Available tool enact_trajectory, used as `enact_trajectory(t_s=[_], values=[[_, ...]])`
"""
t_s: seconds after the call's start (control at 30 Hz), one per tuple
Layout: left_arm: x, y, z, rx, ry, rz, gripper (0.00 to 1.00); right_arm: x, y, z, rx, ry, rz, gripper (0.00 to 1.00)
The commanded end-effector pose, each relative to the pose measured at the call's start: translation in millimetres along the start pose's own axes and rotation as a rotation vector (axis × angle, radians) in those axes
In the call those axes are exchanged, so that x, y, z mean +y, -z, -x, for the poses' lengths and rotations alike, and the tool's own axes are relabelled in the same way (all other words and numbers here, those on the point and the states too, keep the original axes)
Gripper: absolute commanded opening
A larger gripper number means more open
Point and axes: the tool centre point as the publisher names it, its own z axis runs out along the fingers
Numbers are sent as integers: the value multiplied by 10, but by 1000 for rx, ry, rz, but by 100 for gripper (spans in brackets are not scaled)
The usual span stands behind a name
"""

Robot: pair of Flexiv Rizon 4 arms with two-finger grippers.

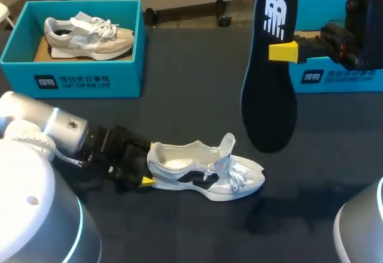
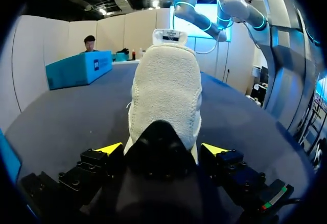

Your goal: Take the shoe out of the shoebox, open the shoe tongue, remove and reinsert the insole, then place the shoe into the shoebox

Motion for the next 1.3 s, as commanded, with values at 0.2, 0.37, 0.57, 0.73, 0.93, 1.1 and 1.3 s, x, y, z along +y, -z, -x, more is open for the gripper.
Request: enact_trajectory(t_s=[0.2,0.37,0.57,0.73,0.93,1.1,1.3], values=[[-95,265,-47,41,-2,321,100,6,-18,16,1,-1,-2,0],[-95,265,-47,41,-2,321,100,6,-18,16,1,-1,-2,0],[-95,265,-47,41,-2,321,100,6,-18,16,1,-1,-2,0],[-161,268,-35,43,-43,404,100,6,-18,16,1,-1,-2,0],[-212,303,26,29,-70,672,100,6,-18,16,1,-1,-2,0],[-220,352,52,-7,-72,809,100,6,-18,16,1,-1,-2,0],[-289,361,25,41,-86,885,100,6,-18,16,1,-1,-2,0]])
